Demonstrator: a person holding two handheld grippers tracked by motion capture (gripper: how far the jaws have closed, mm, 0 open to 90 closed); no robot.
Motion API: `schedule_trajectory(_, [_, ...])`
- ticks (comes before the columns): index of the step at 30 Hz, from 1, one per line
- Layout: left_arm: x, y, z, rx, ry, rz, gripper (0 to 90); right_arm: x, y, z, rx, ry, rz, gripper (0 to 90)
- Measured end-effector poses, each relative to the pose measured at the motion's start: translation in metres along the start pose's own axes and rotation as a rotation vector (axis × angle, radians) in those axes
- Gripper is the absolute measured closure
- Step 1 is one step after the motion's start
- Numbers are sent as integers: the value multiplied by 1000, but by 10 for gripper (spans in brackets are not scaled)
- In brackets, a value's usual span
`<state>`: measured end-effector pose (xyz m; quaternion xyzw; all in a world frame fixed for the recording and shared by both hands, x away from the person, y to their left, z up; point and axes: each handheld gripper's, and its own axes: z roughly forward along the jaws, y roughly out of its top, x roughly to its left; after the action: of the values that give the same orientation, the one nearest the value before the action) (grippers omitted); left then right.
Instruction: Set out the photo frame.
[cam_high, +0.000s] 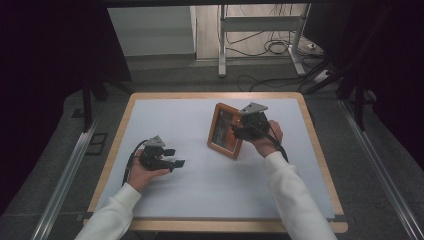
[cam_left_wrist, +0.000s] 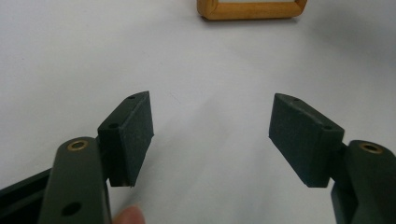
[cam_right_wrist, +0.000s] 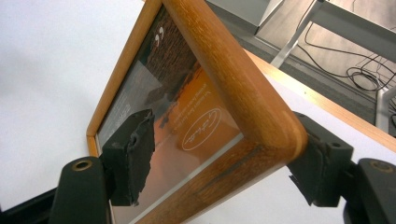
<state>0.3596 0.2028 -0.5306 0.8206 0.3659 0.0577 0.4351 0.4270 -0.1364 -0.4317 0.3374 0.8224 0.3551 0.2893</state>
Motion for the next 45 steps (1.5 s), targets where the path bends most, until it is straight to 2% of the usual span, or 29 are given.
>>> schedule_trajectory(6, [0,0,-1,-3,-1,-1,298,-1,-2,2,4,-3,23,229])
schedule_trajectory(9, [0,0,-1,-5,1,-1,298,-1,-1,-2,-18,-15,46,215])
schedule_trajectory(14, [0,0,-3,-10,1,-5,298,-3,-2,-9,-19,-41,66,178])
schedule_trajectory(19, [-2,1,-3,-17,-3,-8,297,-5,-11,-21,-39,-48,94,184])
schedule_trajectory(22, [-4,1,-4,-19,1,-3,297,-3,-19,-33,-71,-45,98,236])
schedule_trajectory(25, [-6,2,-5,-14,7,9,297,2,-29,-45,-90,-37,92,337])
schedule_trajectory(28, [-10,2,-5,-13,9,15,296,7,-40,-54,-89,-3,97,477])
schedule_trajectory(29, [-11,2,-5,-10,13,18,295,9,-44,-56,-87,24,94,524])
schedule_trajectory(32, [-16,3,-5,4,17,48,293,16,-55,-59,-75,61,76,646])
schedule_trajectory(38, [-22,2,-6,3,7,44,289,29,-71,-49,-34,135,57,841])
schedule_trajectory(45, [-21,0,-8,-2,11,39,289,40,-79,-28,4,183,54,887])
